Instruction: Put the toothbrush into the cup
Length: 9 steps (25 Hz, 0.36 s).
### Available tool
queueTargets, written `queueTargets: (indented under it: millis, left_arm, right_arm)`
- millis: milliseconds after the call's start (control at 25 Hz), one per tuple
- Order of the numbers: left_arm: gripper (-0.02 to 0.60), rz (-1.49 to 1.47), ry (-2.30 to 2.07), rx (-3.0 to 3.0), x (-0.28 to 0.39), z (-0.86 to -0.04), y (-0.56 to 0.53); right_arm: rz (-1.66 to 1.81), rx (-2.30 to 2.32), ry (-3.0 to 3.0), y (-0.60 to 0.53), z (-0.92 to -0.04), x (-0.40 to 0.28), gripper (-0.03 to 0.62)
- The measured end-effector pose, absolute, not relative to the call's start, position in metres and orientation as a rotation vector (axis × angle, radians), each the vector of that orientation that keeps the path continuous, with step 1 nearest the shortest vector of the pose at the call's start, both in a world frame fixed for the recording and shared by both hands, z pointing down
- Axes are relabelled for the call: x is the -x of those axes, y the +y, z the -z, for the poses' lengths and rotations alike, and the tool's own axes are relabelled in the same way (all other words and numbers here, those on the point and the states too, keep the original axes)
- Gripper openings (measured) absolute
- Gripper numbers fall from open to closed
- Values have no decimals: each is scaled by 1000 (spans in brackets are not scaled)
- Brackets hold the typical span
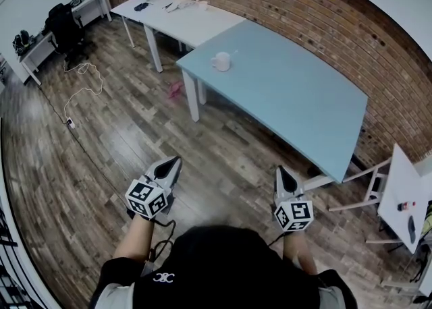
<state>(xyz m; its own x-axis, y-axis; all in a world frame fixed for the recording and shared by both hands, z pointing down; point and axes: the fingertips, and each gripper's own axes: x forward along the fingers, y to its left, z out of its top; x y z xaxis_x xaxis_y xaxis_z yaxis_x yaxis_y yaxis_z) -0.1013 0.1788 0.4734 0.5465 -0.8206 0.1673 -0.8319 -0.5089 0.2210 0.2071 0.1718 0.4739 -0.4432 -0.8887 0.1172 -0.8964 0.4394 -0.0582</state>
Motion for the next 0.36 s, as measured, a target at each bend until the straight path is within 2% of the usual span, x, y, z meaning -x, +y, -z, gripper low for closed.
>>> queueTargets:
  millis: [360]
  left_arm:
    - [6, -66, -1396, -2596, 86, -460, 178]
  right_arm:
    - [-175, -1589, -2614, 166, -479, -204, 5]
